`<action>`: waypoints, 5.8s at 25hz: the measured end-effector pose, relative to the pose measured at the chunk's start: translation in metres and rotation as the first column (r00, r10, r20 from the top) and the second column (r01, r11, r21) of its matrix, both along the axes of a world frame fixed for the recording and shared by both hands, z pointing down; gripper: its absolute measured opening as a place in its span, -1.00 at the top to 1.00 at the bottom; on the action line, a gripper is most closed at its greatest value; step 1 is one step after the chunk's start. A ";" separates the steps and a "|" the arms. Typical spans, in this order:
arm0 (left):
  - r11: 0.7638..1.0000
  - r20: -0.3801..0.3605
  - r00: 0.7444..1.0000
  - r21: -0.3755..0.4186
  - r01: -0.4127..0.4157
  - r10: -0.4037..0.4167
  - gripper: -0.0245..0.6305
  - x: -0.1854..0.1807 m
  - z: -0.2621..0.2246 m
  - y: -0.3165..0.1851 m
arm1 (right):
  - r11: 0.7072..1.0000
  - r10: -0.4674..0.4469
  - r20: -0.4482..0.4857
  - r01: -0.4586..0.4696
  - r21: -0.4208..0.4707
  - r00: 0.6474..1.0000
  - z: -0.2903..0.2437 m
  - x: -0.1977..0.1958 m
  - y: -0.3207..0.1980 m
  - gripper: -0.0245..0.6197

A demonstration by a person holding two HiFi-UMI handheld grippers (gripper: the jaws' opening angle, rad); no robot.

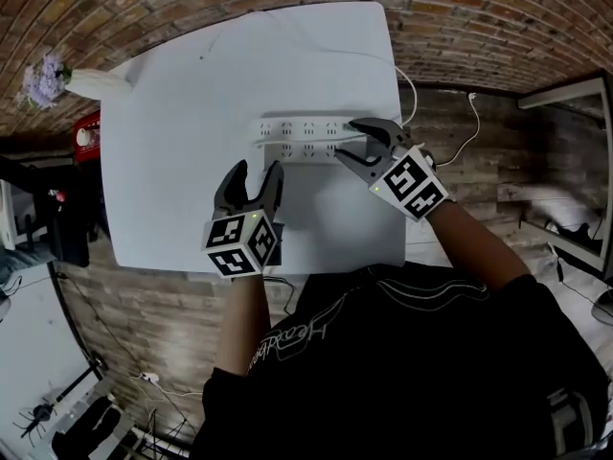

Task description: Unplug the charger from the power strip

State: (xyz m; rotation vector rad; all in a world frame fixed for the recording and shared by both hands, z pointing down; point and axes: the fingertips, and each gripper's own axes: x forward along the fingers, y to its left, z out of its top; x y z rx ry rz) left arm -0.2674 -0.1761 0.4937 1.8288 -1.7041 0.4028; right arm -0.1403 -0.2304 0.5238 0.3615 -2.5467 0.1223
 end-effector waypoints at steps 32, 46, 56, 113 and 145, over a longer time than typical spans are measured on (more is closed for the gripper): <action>0.993 0.028 0.994 0.064 0.100 -0.102 0.50 -0.007 0.010 -0.024 | 1.000 0.009 0.000 -0.009 -0.027 1.000 0.001 0.001 -0.001 0.31; 0.995 0.114 0.989 0.036 0.092 -0.096 0.51 -0.005 0.006 -0.024 | 1.000 0.014 0.011 -0.013 -0.025 1.000 0.000 0.000 -0.001 0.31; 0.997 0.205 0.976 0.036 0.069 -0.075 0.52 -0.003 0.002 -0.023 | 1.000 0.014 0.017 -0.014 -0.022 1.000 0.000 0.001 -0.001 0.31; 0.999 -0.150 0.988 0.021 0.027 -0.024 0.52 0.031 -0.033 -0.004 | 0.992 0.090 0.137 -0.076 -0.102 0.986 -0.026 0.004 -0.004 0.33; 0.974 -0.251 0.967 0.225 0.010 0.048 0.51 0.151 -0.180 0.163 | 0.961 0.005 0.575 0.156 -0.230 0.818 -0.229 0.145 0.192 0.79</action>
